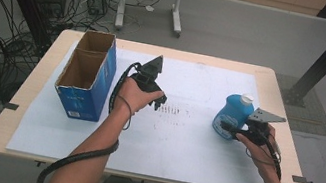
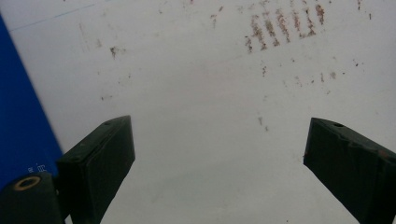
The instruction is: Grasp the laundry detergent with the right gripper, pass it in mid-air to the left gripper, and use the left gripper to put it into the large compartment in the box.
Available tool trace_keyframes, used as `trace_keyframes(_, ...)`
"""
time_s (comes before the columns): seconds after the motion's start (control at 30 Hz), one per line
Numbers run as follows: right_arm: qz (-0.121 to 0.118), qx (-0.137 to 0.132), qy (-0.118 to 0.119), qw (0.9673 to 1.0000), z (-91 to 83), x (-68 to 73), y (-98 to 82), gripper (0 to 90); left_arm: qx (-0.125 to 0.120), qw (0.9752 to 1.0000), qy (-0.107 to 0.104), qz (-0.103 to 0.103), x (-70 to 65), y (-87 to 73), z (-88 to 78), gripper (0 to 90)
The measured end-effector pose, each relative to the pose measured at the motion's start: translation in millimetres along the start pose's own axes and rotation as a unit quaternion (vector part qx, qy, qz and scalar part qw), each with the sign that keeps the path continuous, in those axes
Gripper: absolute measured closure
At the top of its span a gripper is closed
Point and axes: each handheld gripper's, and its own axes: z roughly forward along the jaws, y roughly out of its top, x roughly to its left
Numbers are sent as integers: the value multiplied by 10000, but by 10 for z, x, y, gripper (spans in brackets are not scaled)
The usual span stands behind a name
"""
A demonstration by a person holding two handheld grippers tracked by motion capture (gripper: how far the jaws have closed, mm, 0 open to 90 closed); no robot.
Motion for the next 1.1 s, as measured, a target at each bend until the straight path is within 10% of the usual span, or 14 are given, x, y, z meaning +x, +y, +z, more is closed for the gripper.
trace_keyframes(1.1,5,12,10,10000,-1,-1,2,416,-31,10000,-11,36,-35,12,-44,92)
